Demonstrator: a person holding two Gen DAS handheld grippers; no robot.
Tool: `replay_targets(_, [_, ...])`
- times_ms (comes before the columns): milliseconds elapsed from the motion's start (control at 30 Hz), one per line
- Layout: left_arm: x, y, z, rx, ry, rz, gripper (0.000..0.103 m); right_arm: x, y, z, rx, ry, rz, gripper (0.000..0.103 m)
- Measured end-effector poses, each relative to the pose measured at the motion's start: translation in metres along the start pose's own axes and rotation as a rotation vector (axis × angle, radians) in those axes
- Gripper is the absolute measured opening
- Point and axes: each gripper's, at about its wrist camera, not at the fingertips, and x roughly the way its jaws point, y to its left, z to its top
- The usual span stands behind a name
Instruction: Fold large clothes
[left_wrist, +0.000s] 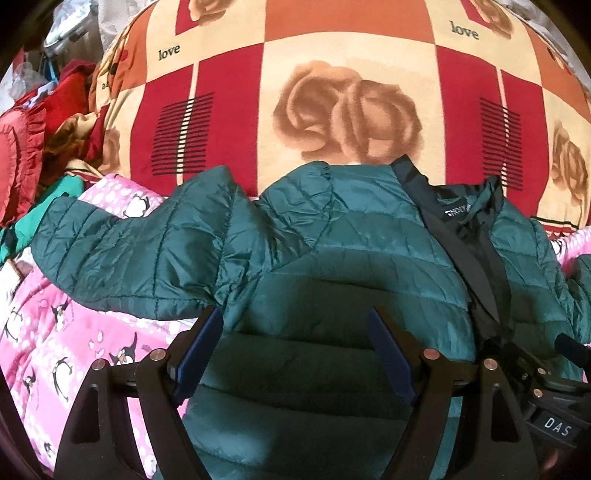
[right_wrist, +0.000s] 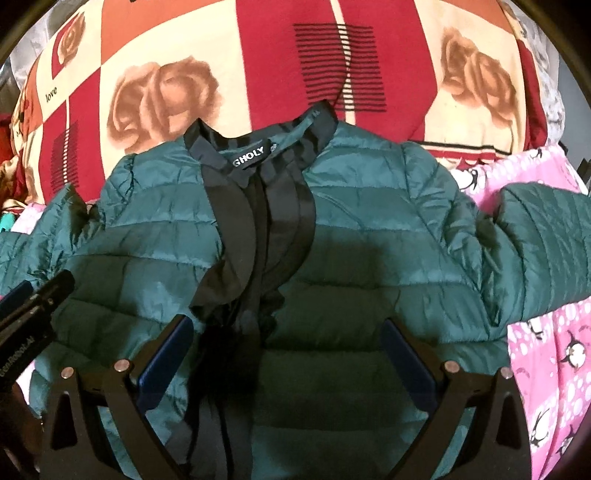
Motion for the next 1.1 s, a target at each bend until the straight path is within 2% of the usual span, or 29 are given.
replay_targets(433, [0.001,0.015,0.005,-0.03,0.001,0.014,0.047,0.011,0.005,-0.002,-0.004,0.009,-0.004,0.103])
replay_targets(600, [-0.002,0.034,0.01,-0.051,-0.012,0.036,0.047,0.01,0.006,-0.003,-0.001,0.007,0.01,0.103])
replay_targets(800, [0.0,0.088,0.024,-0.132,-0.025,0.121,0.047,0.006,0.007,-0.003,0.026,0.02,0.056,0.103])
replay_targets(1100, [0.01,0.218,0.039,-0.356,-0.045,0.327,0.047,0.004,0.02,-0.009,-0.004,0.044,0.092,0.103])
